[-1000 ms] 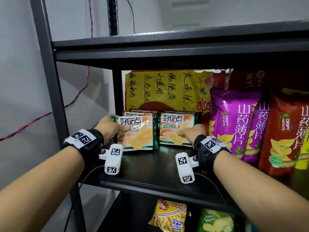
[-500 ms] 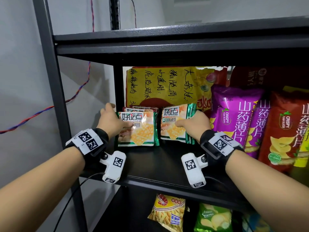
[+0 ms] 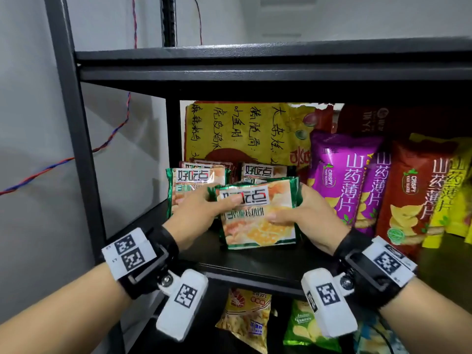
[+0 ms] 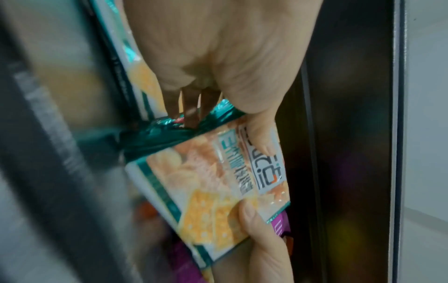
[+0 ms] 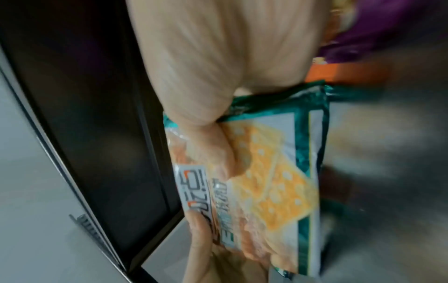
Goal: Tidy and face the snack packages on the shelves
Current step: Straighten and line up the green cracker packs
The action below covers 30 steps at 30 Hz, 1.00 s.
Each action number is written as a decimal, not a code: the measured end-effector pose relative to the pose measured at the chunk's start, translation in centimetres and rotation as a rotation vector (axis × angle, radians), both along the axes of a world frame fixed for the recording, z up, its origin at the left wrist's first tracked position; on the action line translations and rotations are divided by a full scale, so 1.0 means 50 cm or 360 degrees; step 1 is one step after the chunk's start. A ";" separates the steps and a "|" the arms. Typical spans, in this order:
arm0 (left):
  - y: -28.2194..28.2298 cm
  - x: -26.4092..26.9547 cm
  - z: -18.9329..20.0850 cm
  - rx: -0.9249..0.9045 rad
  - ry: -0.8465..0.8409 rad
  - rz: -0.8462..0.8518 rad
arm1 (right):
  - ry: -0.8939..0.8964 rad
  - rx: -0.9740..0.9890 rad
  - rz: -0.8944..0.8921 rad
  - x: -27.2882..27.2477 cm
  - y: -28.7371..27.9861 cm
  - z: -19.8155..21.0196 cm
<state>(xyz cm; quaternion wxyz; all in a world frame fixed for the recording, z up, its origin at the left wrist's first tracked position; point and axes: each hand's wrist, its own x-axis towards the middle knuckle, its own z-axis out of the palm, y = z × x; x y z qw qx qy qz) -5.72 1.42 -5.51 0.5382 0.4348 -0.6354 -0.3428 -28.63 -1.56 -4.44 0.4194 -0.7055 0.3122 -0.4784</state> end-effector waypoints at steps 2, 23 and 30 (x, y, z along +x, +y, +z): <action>-0.004 -0.006 -0.026 -0.0064 0.0103 0.0005 | -0.0134 0.0075 0.0002 0.002 -0.004 -0.013; 0.009 -0.012 -0.065 -0.0258 0.0324 0.0069 | -0.0127 0.0101 -0.0211 -0.013 0.026 -0.042; 0.028 0.011 -0.074 -0.0262 0.0076 -0.0065 | 0.0055 0.0318 -0.0046 -0.055 0.031 -0.069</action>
